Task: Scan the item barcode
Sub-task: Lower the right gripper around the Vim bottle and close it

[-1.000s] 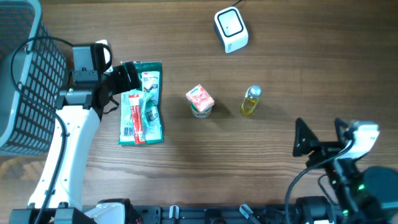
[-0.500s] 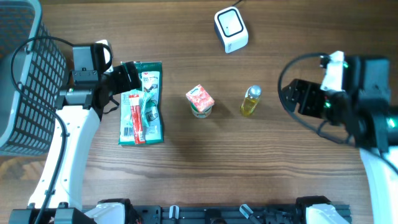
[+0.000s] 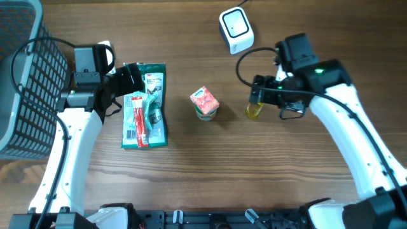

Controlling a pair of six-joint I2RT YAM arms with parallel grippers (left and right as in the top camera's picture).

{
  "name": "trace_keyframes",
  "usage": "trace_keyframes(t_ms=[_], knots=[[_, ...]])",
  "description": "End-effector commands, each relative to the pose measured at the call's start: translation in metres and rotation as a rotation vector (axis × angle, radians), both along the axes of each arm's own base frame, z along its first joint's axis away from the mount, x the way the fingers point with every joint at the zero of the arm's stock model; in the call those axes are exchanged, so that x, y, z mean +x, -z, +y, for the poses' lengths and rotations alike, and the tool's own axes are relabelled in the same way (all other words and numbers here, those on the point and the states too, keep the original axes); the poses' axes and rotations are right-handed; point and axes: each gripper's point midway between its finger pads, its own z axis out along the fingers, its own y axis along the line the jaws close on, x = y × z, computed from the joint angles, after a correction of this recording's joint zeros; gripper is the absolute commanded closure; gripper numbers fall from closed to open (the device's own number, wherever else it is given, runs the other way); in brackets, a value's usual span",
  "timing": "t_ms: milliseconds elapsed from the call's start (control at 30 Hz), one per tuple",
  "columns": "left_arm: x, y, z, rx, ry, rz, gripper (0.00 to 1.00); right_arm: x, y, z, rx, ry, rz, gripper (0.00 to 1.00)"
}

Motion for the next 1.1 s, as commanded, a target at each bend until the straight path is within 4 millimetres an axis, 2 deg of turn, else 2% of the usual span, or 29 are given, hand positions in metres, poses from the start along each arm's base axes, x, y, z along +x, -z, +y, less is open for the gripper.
trace_keyframes(t_ms=[0, 167, 367, 500, 567, 700, 733, 833, 967, 1067], knots=[[0.002, -0.009, 0.001, -0.003, 0.004, -0.025, 0.00, 0.014, 0.005, 0.003, -0.065, 0.024, -0.039, 0.00], [0.002, -0.009, 0.001, -0.003, 0.004, -0.025, 0.00, 0.031, 0.024, 0.013, -0.068, 0.016, -0.040, 0.00], [0.002, -0.009, 0.001, -0.003, 0.004, -0.025, 0.00, 0.031, 0.054, 0.013, -0.098, 0.013, 0.040, 0.05], [0.002, -0.009, 0.001, -0.003, 0.004, -0.025, 0.00, 0.031, 0.058, 0.013, -0.105, 0.011, 0.054, 0.24], [0.002, -0.009, 0.001, -0.003, 0.004, -0.025, 0.00, 0.030, 0.058, 0.012, -0.106, 0.007, 0.054, 0.36], [0.002, -0.009, 0.001, -0.003, 0.004, -0.025, 0.00, 0.029, 0.058, 0.012, -0.130, -0.097, 0.048, 0.38], [0.002, -0.009, 0.001, -0.003, 0.004, -0.025, 0.00, 0.029, 0.058, 0.012, -0.138, -0.122, 0.049, 0.41], [0.002, -0.009, 0.001, -0.003, 0.004, -0.025, 0.00, 0.027, 0.058, 0.011, -0.151, -0.172, 0.049, 0.61], [0.002, -0.009, 0.001, -0.003, 0.004, -0.025, 0.00, 0.027, 0.058, 0.011, -0.157, -0.200, 0.046, 0.59], [0.002, -0.009, 0.001, -0.003, 0.004, -0.025, 0.00, 0.027, 0.058, 0.011, -0.167, -0.244, 0.043, 0.39]])
